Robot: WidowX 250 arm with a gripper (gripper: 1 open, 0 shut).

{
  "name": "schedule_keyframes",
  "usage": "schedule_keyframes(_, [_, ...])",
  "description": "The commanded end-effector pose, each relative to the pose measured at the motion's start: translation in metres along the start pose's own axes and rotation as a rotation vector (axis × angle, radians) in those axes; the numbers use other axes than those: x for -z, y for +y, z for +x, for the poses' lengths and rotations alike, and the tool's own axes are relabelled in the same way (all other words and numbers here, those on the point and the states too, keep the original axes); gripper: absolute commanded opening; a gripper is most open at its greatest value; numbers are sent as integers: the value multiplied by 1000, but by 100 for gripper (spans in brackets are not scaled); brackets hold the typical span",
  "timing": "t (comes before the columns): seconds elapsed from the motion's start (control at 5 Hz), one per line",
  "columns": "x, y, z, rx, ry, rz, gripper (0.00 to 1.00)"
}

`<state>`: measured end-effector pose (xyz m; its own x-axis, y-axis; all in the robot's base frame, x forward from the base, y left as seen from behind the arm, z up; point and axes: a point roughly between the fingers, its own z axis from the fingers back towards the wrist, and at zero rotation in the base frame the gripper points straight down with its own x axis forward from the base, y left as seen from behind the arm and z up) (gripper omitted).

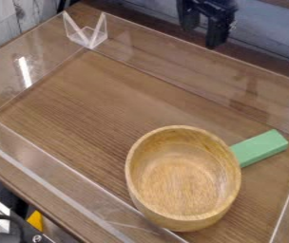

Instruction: Remove the green block from inside the brown bowl and put it on the table

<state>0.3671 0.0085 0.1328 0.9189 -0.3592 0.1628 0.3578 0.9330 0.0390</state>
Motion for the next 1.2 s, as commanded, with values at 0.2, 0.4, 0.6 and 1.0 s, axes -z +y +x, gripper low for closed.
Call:
schedule_keyframes(0.2, [-25, -1, 6, 45, -85, 29, 0])
schedule_keyframes(0.4, [-22, -8, 7, -36, -89, 45, 100])
schedule_keyframes(0.6, [-22, -17, 11, -115, -92, 59, 100])
schedule_keyframes(1.0, [-25, -6, 9, -206, -91, 80, 100])
